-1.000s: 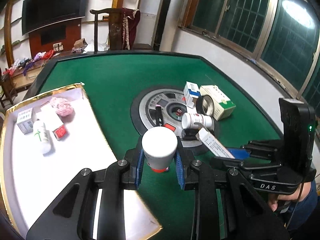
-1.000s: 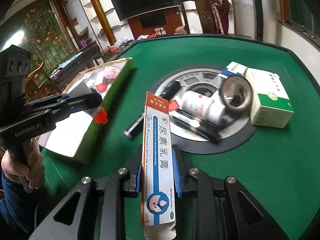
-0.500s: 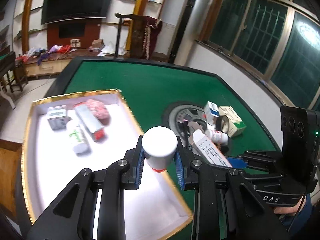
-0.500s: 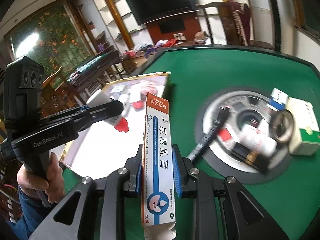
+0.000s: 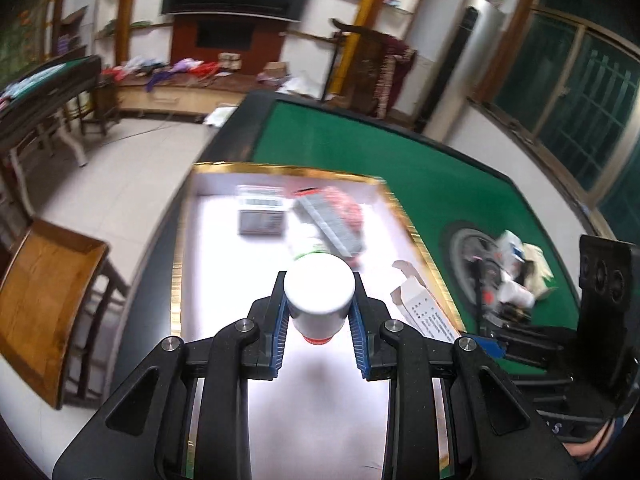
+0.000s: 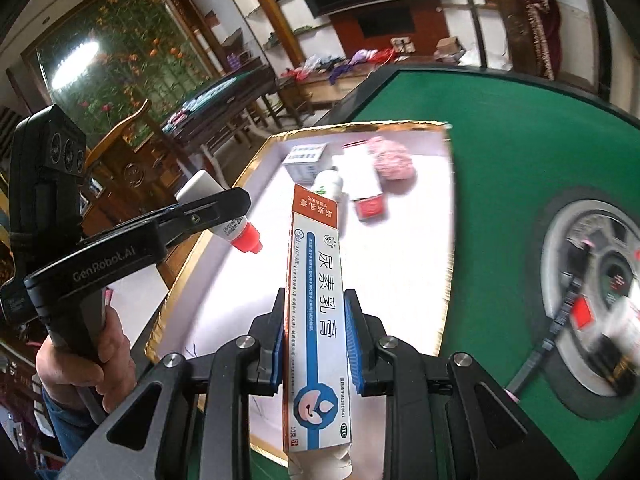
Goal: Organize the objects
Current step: 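Lift the orange-capped bottle and tube box and carry both toward the white tray, then lower the bottle and tube box into the white tray and open both tools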
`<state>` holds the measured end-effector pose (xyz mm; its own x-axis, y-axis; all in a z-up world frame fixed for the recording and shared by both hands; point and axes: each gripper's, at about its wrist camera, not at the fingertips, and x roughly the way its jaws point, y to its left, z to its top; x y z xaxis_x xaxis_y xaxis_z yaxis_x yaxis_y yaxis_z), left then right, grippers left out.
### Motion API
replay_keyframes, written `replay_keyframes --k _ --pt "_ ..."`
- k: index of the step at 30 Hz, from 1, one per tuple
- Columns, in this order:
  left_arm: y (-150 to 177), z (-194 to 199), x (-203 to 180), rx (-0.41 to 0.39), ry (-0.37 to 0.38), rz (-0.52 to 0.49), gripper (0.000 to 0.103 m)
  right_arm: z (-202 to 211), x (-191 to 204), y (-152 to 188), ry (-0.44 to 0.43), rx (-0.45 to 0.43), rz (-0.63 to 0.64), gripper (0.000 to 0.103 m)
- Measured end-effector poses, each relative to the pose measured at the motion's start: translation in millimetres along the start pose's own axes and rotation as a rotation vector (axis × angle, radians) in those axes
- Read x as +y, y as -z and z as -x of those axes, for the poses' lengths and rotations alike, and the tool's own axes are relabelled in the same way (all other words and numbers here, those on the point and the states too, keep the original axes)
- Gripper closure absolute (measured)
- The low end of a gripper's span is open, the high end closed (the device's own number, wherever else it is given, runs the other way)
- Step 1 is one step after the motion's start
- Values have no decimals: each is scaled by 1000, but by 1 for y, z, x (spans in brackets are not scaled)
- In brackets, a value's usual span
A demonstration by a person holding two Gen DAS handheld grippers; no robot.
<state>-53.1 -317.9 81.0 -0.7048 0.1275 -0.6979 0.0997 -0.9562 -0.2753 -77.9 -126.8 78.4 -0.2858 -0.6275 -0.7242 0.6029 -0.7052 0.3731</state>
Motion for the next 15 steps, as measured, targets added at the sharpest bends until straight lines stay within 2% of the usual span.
replay_keyframes --k 6,15 --pt "3 -15 16 58 -40 24 76 -33 19 -15 -17 50 16 79" --pt "3 -34 38 117 -73 71 76 -69 31 -26 17 105 27 79"
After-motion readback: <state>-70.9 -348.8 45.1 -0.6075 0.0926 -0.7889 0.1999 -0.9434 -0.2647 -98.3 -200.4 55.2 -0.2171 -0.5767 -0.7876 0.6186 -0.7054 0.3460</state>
